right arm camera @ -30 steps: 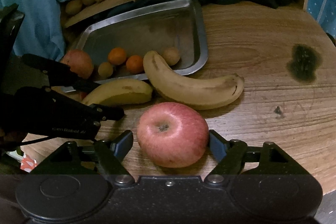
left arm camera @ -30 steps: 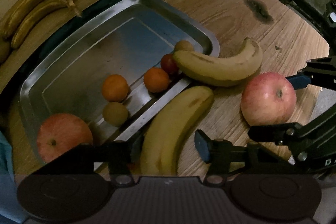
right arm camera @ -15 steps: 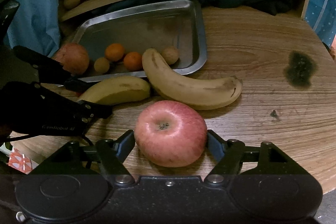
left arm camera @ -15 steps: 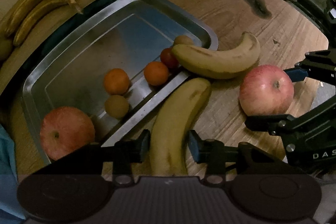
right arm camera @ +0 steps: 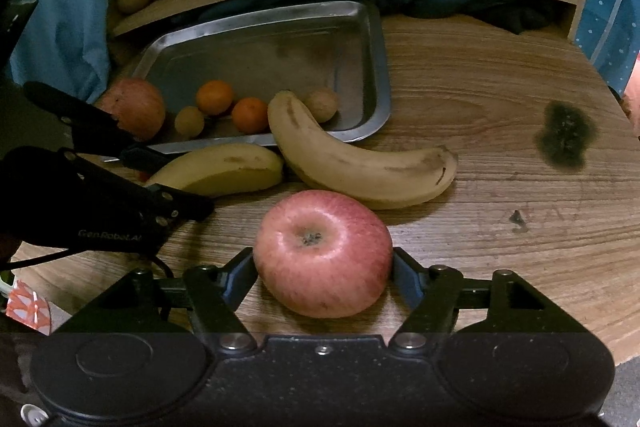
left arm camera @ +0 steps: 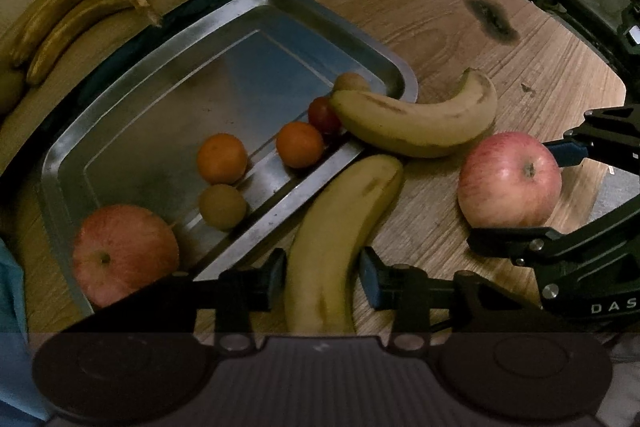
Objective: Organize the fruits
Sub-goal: 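Lift the banana with the left gripper while the right lifts the apple toward the tray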
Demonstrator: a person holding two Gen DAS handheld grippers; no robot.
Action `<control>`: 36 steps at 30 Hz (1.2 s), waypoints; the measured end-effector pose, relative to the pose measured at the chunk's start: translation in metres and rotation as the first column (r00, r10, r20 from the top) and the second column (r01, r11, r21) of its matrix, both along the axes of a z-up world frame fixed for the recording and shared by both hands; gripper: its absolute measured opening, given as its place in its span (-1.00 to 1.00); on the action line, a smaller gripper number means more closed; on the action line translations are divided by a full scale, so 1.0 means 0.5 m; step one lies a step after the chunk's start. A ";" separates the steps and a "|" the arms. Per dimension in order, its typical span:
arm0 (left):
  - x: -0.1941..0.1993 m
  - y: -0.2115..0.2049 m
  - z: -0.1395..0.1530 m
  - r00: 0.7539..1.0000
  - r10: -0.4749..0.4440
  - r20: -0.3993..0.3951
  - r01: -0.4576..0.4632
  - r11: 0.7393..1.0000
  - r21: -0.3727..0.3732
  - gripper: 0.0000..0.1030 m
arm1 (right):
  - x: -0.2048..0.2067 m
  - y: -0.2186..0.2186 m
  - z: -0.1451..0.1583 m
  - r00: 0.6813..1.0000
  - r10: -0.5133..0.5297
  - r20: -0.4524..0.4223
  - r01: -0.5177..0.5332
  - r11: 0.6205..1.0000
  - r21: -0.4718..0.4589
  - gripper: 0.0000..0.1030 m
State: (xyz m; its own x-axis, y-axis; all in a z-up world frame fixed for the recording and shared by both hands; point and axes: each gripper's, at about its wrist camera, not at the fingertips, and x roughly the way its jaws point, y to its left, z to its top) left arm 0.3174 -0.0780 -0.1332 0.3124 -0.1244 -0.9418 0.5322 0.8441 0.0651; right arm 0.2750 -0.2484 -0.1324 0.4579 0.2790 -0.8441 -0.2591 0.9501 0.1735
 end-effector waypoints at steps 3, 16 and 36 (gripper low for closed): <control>-0.003 -0.003 0.002 1.000 0.005 0.003 -0.005 1.000 0.005 -0.19 | -0.001 -0.002 0.000 1.000 -0.004 -0.003 0.004 1.000 0.004 0.40; -0.014 0.014 0.024 1.000 0.031 -0.005 -0.031 0.999 -0.018 -0.28 | -0.006 -0.021 0.021 1.000 -0.004 0.012 0.003 0.999 0.034 0.40; -0.026 0.020 0.089 0.995 0.074 0.066 -0.071 0.996 -0.054 -0.29 | 0.010 -0.027 0.072 0.993 0.039 0.109 -0.044 0.998 0.046 0.40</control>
State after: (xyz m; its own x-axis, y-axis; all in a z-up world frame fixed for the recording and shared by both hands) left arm 0.3042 -0.0679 -0.0888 0.3851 -0.1469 -0.9111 0.4654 0.8835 0.0542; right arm 0.2801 -0.2619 -0.0964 0.5330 0.3387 -0.7754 -0.3180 0.9294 0.1875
